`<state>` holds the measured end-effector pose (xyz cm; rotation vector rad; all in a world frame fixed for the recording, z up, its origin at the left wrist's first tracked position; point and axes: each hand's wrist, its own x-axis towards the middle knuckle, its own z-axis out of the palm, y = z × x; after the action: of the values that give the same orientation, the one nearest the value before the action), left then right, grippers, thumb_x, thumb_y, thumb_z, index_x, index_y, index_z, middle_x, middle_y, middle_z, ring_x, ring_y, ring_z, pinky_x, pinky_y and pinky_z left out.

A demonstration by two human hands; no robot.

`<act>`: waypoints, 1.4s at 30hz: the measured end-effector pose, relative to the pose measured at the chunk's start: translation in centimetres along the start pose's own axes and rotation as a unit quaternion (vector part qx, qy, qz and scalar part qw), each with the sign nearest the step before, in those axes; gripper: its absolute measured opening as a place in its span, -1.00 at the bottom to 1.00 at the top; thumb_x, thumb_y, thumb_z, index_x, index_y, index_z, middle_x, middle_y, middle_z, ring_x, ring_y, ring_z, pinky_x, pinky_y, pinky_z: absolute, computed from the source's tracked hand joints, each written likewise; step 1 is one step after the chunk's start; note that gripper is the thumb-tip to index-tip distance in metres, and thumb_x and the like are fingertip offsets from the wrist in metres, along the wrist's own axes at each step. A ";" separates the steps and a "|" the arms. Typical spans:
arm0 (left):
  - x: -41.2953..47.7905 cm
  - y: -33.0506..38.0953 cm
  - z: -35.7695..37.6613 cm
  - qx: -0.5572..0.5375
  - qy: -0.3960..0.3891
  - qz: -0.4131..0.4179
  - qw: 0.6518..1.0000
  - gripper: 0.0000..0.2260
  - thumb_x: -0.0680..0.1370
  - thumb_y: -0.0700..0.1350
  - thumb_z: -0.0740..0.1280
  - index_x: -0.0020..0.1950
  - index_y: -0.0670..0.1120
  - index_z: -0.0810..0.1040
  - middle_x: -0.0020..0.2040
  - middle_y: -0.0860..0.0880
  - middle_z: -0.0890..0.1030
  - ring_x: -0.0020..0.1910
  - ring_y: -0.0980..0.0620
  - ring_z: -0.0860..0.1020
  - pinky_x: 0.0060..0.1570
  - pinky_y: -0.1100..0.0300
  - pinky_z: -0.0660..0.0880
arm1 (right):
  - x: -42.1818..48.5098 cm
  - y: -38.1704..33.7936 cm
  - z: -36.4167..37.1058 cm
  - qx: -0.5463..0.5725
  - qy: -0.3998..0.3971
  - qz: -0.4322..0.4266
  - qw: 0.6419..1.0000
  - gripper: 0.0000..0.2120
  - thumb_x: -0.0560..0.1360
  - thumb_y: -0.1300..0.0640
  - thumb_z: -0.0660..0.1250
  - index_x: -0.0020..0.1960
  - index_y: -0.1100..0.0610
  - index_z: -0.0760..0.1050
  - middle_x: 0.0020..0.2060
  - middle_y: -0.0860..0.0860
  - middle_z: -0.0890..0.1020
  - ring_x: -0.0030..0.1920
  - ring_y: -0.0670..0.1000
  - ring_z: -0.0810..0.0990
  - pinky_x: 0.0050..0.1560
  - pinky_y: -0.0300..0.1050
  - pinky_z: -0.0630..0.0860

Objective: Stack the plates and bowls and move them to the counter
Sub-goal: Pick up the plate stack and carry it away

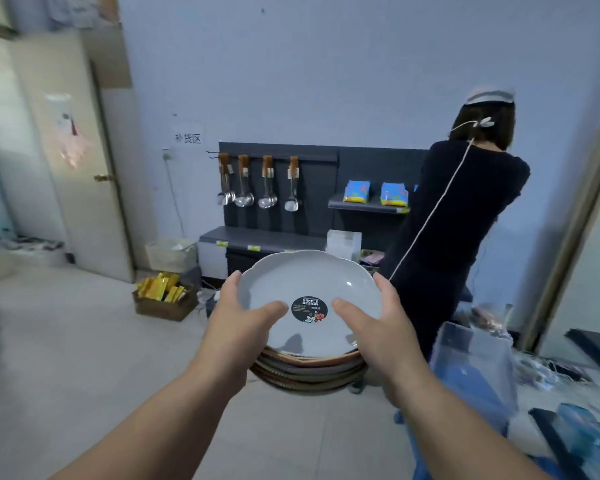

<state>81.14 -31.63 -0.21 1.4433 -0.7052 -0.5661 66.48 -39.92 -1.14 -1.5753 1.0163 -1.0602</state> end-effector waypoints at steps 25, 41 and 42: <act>15.7 -1.9 -18.4 -0.002 0.183 0.015 0.983 -0.40 0.45 -0.23 0.41 0.41 0.07 0.27 -0.10 0.23 0.45 -0.10 0.23 0.50 -0.05 0.16 0.45 | 11.8 -1.7 26.3 0.049 -0.171 -0.032 0.984 -0.42 0.44 -0.03 0.41 0.38 -0.20 0.26 -0.05 -0.36 0.46 0.07 -0.13 0.52 0.10 -0.09 0.46; 31.1 -2.7 -18.3 0.007 0.253 0.025 0.967 -0.54 0.46 -0.22 0.41 0.14 0.15 0.24 -0.16 0.21 0.43 -0.17 0.20 0.50 -0.23 0.23 0.47 | 26.6 -1.8 34.4 0.097 -0.252 -0.059 0.961 -0.53 0.47 0.03 0.40 0.27 -0.23 0.28 -0.13 -0.36 0.41 -0.11 -0.27 0.46 -0.25 -0.35 0.39; 32.1 -2.9 -18.8 0.008 0.254 0.022 0.967 -0.55 0.46 -0.21 0.41 0.14 0.15 0.25 -0.15 0.20 0.44 -0.16 0.19 0.50 -0.20 0.21 0.48 | 27.1 -1.8 35.2 0.095 -0.251 -0.056 0.962 -0.54 0.47 0.04 0.40 0.25 -0.23 0.27 -0.13 -0.36 0.41 -0.11 -0.28 0.45 -0.29 -0.39 0.39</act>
<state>116.89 -42.26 -0.08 1.5026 -0.3318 -0.1398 107.79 -56.39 -1.13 -1.6400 0.4724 -0.7461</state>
